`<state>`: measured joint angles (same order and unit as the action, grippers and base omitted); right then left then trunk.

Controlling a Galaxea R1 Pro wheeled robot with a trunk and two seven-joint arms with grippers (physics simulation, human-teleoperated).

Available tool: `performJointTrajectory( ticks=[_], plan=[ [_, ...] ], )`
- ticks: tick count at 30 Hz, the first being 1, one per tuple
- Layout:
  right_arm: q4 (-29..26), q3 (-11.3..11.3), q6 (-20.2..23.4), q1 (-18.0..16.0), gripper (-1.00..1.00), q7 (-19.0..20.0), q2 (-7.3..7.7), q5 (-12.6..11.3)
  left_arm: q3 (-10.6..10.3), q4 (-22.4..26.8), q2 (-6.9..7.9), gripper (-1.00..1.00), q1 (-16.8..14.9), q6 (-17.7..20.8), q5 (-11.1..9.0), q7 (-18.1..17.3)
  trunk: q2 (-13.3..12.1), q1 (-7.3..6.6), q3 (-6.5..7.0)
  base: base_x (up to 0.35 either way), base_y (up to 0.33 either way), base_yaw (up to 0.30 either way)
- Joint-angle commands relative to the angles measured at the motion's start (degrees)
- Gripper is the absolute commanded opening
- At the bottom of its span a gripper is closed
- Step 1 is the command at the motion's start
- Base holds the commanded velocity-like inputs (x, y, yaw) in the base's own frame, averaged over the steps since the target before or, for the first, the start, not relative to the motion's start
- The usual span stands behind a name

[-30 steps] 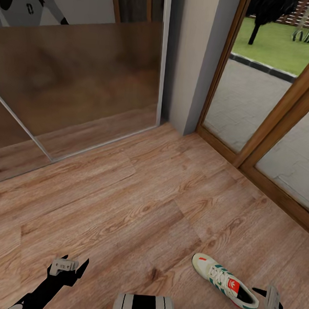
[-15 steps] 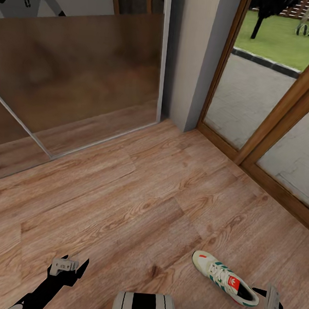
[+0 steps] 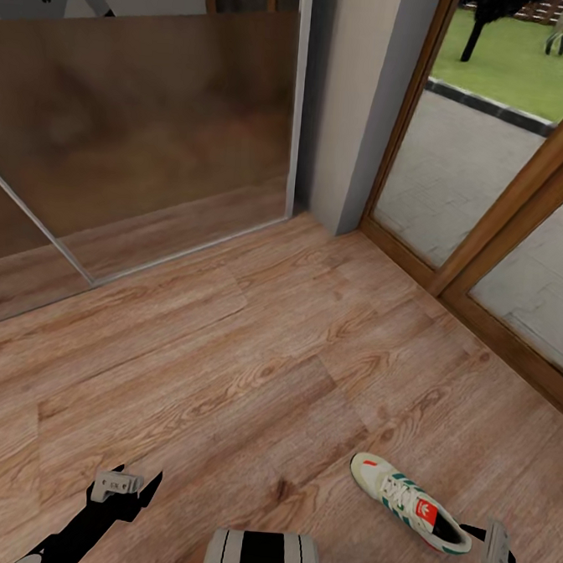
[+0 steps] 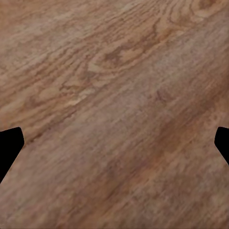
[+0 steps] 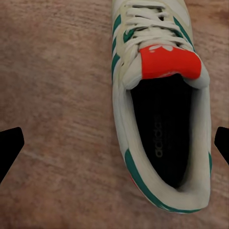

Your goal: Pick up the two gym shoes and the two sandals from the corridor floor and place them onto the hallstand (shoe rack) in the corridor, making sure they are on the rack and not on the floor. Arrange them so the two gym shoes are next to each other and the two sandals are next to each other.

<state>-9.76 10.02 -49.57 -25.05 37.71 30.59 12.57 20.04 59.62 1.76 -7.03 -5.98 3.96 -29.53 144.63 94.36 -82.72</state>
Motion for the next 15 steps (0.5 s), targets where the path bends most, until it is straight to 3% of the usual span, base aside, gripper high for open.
performJointTrajectory(
  ticks=[1, 15],
  plan=[
    [0.0, 0.0, 0.0, 0.0, 1.0, 0.0, 0.0, 0.0, 0.0, -0.01, 0.0, 1.0, 0.0, 0.0, 0.0, 0.0, 0.0, 0.0, -0.03, 0.0, 0.0, 0.0],
    [0.0, -0.07, 0.0, 0.0, 1.0, -0.46, 0.07, -0.04, 0.0, 0.0, 0.0, 1.0, 0.0, 0.0, 0.0, 0.0, 0.0, 0.0, -0.15, 0.0, 0.0, 0.0]
  ],
)
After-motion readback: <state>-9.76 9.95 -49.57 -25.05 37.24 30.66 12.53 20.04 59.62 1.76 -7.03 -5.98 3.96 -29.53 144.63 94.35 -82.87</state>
